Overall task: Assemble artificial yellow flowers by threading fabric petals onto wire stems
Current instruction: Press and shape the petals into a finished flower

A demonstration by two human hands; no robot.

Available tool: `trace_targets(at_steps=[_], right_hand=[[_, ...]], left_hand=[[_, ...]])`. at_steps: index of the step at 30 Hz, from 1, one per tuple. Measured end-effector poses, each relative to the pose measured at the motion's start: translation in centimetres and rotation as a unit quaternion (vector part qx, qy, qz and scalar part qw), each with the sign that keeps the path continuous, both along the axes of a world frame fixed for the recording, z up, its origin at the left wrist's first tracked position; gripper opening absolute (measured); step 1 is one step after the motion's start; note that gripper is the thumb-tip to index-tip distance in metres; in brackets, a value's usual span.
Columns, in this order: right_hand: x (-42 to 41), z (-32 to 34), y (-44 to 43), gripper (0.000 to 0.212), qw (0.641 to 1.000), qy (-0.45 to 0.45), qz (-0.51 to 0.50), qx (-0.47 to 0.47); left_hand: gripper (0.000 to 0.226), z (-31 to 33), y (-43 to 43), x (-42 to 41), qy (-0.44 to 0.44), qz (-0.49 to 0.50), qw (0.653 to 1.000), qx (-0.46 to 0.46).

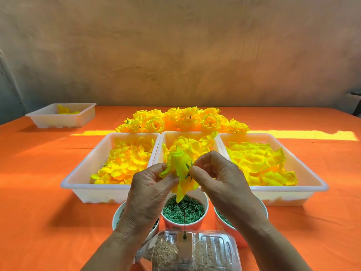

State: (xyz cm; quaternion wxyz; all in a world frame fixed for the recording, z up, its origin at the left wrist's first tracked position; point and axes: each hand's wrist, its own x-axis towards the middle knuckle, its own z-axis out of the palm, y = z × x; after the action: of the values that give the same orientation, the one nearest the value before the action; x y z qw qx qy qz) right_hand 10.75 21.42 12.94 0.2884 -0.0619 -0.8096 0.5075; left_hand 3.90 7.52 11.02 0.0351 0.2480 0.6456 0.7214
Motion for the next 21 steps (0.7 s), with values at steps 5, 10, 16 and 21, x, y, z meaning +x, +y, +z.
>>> trace_targets(at_steps=[5, 10, 16, 21], right_hand=[[0.20, -0.05, -0.07, 0.012, 1.000, 0.005, -0.008, 0.008], [0.53, -0.02, 0.04, 0.011, 0.990, 0.044, -0.004, 0.136], [0.45, 0.03, 0.47, 0.020, 0.937, 0.131, 0.013, 0.323], [0.37, -0.31, 0.23, 0.014, 0.966, 0.111, -0.003, 0.235]], left_hand=[[0.035, -0.30, -0.03, -0.28, -0.014, 0.008, 1.000, -0.012], [0.027, -0.25, -0.15, -0.41, -0.056, 0.002, 0.998, -0.008], [0.023, 0.12, -0.63, -0.52, -0.133, -0.088, 0.987, 0.021], [0.038, 0.25, -0.19, -0.49, -0.086, -0.061, 0.994, 0.028]])
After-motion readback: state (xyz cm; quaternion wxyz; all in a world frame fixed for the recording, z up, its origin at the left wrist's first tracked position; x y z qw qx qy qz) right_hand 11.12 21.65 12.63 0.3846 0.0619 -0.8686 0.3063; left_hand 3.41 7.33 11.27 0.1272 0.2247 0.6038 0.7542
